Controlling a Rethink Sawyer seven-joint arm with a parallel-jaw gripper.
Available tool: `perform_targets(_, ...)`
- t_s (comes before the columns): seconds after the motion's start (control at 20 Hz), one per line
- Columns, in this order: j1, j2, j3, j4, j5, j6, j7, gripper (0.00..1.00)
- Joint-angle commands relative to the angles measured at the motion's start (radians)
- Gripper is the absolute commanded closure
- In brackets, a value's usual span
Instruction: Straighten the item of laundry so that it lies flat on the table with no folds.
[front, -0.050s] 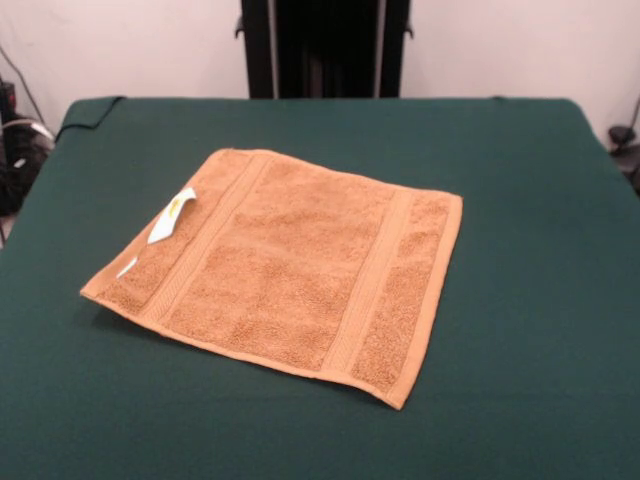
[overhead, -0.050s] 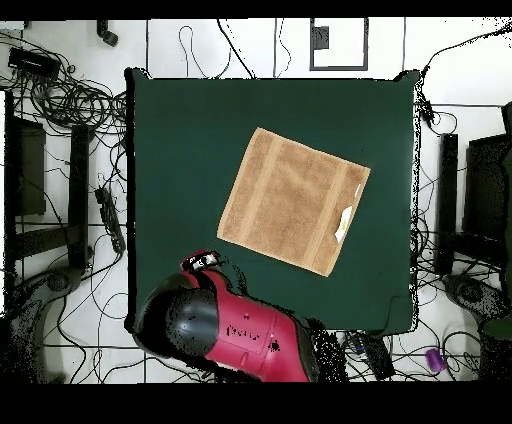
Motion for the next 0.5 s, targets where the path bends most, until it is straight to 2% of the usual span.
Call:
perform_targets(0.05,-0.023,-0.008,-0.042,-0.076,-0.072,0.178,0.121,0.00)
perform_targets(0.2,-0.032,-0.010,-0.049,-0.094,-0.091,0.193,0.109,0.00)
perform_targets(0.5,-0.057,-0.027,-0.024,-0.103,-0.153,0.185,0.000,0.00)
